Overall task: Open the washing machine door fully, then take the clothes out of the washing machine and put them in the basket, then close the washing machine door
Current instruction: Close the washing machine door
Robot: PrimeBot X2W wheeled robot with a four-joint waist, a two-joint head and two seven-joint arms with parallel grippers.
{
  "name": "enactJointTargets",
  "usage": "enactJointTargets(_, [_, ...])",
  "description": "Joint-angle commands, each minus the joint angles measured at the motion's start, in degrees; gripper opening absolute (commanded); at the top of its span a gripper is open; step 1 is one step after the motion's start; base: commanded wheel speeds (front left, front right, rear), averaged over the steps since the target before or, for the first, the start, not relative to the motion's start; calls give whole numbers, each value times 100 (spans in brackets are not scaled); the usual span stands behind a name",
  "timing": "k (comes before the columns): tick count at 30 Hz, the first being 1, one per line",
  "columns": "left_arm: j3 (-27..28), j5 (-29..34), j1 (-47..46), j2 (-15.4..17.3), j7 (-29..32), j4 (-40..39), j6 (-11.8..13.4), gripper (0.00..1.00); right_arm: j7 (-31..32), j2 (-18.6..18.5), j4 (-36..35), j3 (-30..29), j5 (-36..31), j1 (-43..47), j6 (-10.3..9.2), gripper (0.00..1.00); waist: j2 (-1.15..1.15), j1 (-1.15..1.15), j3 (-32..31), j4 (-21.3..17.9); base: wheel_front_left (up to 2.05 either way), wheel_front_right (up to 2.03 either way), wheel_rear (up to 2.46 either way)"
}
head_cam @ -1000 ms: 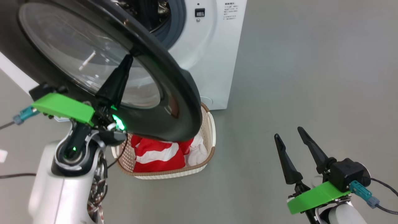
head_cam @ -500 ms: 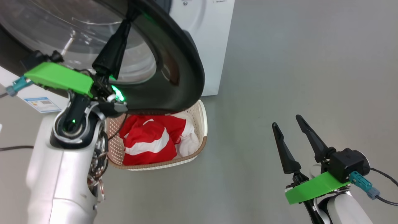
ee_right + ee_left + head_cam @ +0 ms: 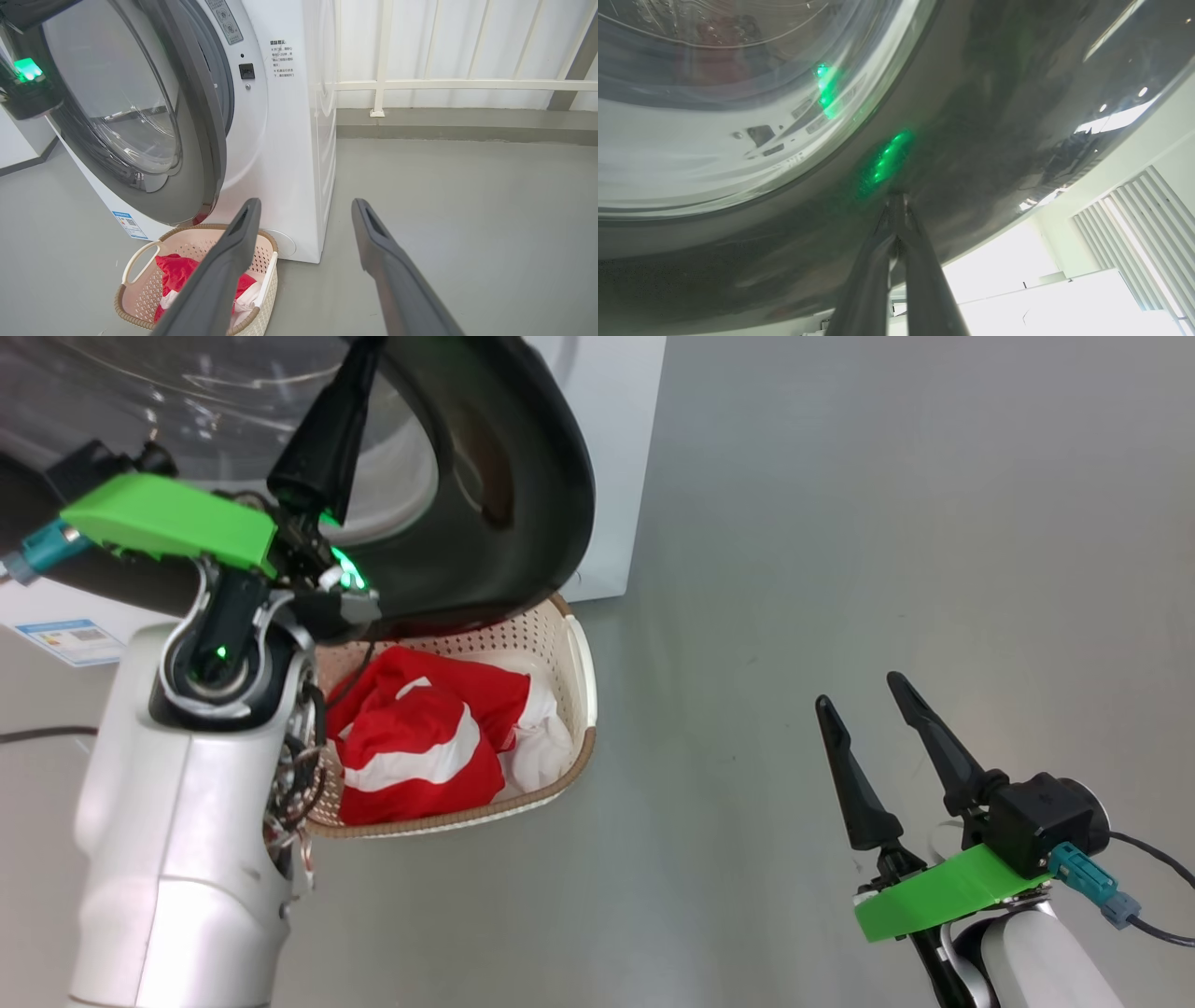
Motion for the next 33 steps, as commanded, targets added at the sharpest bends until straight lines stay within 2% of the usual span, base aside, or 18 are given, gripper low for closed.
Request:
enactJointTargets(1, [93, 46, -202, 122, -38, -115, -91, 0, -37, -14, -140, 133, -13, -114, 28, 100, 0, 0, 36, -24, 0, 0, 0])
enactJointTargets(11, [80, 122, -479, 122, -230, 86, -245, 0, -37, -14, -148, 161, -21, -183, 28, 100, 0, 0, 163, -104, 0, 0, 0])
enactJointTargets(20, [76, 101, -300, 123, -228, 228, -321, 0, -37, -14, -76, 128, 1, -181, 28, 100, 0, 0, -17, -80, 0, 0, 0])
enactJointTargets(21, [84, 75, -241, 126, -195, 218, -325, 9, -37, -14, -69, 122, 4, -174, 28, 100, 0, 0, -52, -72, 0, 0, 0])
enactJointTargets(22, [75, 77, -170, 141, -164, 193, -330, 62, -37, -14, -62, 114, 4, -164, 28, 100, 0, 0, -89, -60, 0, 0, 0])
enactJointTargets(23, [75, 77, -170, 141, -164, 193, -330, 62, -37, -14, -62, 114, 4, -164, 28, 100, 0, 0, -89, -60, 0, 0, 0])
enactJointTargets(24, [77, 95, -2, 184, -150, 163, -330, 100, -37, -14, -51, 95, 6, -135, 28, 100, 0, 0, -174, -33, 0, 0, 0])
enactJointTargets(29, [39, 254, 505, 334, -177, -114, -348, 100, -37, -14, -20, 19, 8, -31, 28, 100, 0, 0, -437, 62, 0, 0, 0])
enactJointTargets(33, [-8, 640, 1038, 535, -449, -569, -368, 100, -37, -14, -20, -36, -13, 43, 28, 100, 0, 0, -652, 141, 0, 0, 0])
